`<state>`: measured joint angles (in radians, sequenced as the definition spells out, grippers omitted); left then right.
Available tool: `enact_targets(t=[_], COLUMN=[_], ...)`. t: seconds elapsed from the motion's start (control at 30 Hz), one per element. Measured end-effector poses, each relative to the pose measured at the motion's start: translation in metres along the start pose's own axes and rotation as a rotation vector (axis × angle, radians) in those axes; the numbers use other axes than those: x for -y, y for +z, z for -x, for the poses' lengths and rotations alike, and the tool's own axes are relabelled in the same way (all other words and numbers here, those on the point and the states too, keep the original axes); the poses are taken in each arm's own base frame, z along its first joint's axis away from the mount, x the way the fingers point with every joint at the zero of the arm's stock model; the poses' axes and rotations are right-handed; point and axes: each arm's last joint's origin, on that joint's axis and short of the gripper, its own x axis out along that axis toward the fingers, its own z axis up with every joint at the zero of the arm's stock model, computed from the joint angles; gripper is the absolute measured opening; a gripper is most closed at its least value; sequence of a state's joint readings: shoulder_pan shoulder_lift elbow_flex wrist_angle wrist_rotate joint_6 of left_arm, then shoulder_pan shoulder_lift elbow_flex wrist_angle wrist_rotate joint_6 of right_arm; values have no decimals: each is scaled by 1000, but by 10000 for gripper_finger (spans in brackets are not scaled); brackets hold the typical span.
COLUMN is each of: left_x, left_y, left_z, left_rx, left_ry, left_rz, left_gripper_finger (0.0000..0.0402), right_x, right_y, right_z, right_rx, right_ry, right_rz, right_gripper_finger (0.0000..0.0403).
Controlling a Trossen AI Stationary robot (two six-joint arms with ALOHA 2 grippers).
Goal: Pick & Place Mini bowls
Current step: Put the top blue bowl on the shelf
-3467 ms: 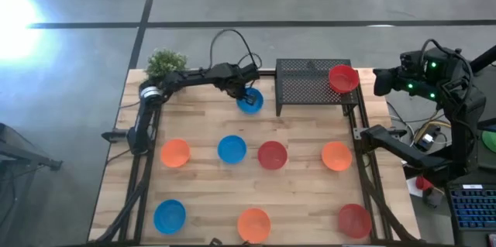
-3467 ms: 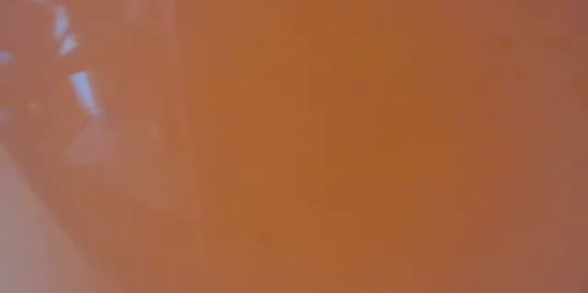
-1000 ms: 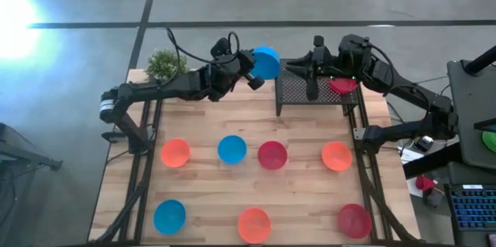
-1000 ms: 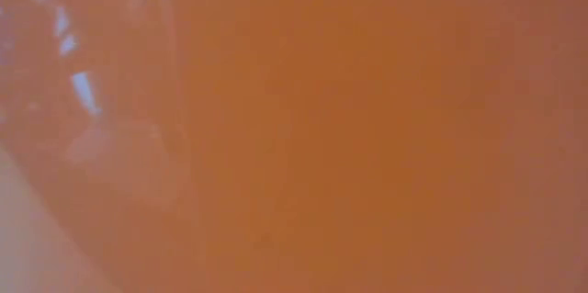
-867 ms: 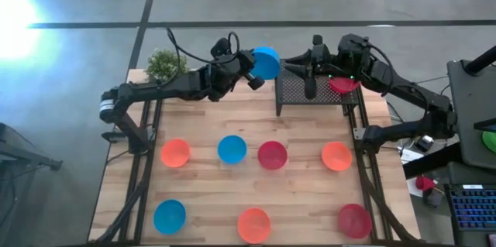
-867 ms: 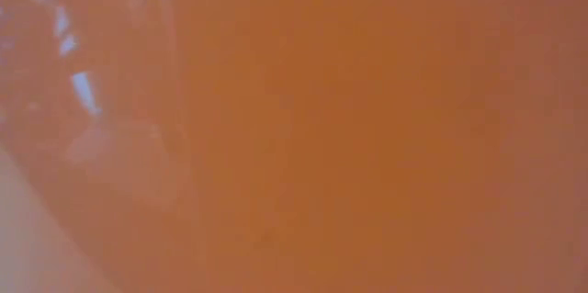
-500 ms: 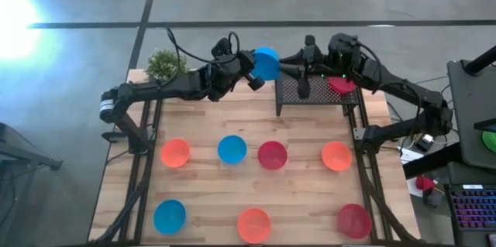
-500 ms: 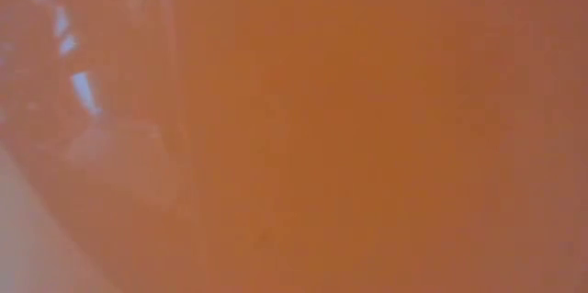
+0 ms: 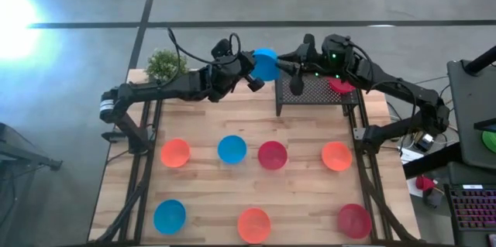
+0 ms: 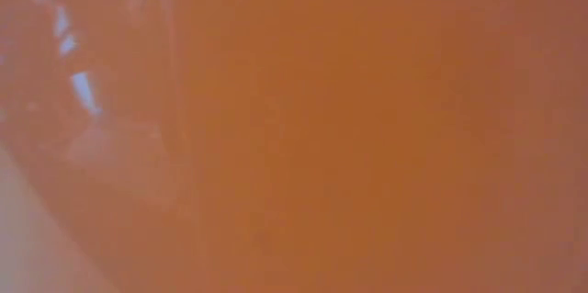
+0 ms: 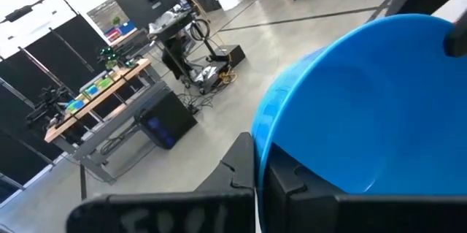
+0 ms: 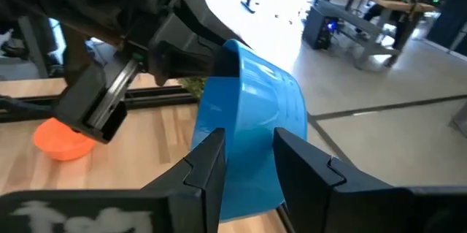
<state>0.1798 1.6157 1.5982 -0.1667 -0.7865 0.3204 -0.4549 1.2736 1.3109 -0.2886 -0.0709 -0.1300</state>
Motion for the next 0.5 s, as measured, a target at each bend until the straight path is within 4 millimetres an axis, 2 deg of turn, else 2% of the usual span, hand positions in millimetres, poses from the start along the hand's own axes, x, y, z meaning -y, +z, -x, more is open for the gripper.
enact_targets(t=[0.23,0.5], left_x=[2,6], left_y=[1,2], left_z=[3,6], left_rx=[7,13], left_ry=[-1,-21], left_rz=[8,31], left_gripper_finger=[0,0], right_x=[1,2], right_y=[-1,-10], right_z=[-2,-18], right_rx=[-10,-62], right_ry=[-40,-51], right_rz=[-54,-126], right_gripper_finger=[107,107])
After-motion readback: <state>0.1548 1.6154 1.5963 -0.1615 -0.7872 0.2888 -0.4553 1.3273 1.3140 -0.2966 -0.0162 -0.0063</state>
